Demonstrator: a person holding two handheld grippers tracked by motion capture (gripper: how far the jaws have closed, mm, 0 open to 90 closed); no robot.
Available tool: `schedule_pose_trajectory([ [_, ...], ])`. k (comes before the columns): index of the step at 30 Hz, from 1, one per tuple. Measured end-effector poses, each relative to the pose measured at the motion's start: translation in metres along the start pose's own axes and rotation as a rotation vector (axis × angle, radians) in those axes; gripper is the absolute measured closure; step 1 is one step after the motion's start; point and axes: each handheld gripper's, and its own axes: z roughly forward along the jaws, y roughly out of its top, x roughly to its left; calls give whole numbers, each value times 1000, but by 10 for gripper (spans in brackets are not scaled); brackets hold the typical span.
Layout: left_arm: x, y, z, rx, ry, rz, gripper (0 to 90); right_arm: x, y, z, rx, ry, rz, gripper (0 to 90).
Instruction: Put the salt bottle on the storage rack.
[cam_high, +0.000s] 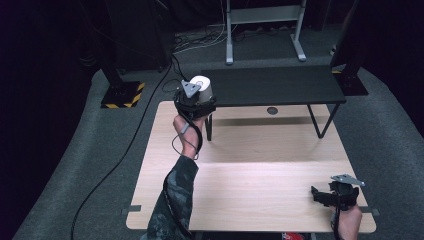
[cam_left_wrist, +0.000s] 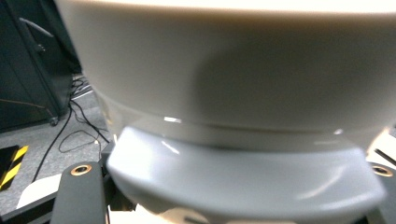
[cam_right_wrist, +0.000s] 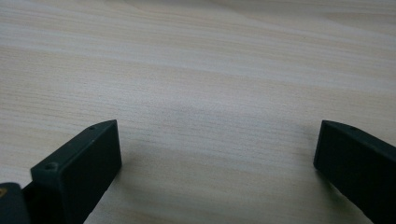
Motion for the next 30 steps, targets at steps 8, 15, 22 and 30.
schedule_pose_trajectory([
  [8, -8, 10, 10, 2, -15, 4, 289, 0, 0, 0, 0, 2, -1, 0],
  [15, -16, 20, 20, 6, -32, 17, 288, -1, 0, 0, -1, 3, 0, 0],
  [22, -23, 25, 31, 11, -49, 16, 288, -1, 0, 0, -1, 6, 0, 0],
  [30, -32, 30, 44, 27, -59, 33, 289, -1, 0, 0, -1, 10, -5, 0],
])
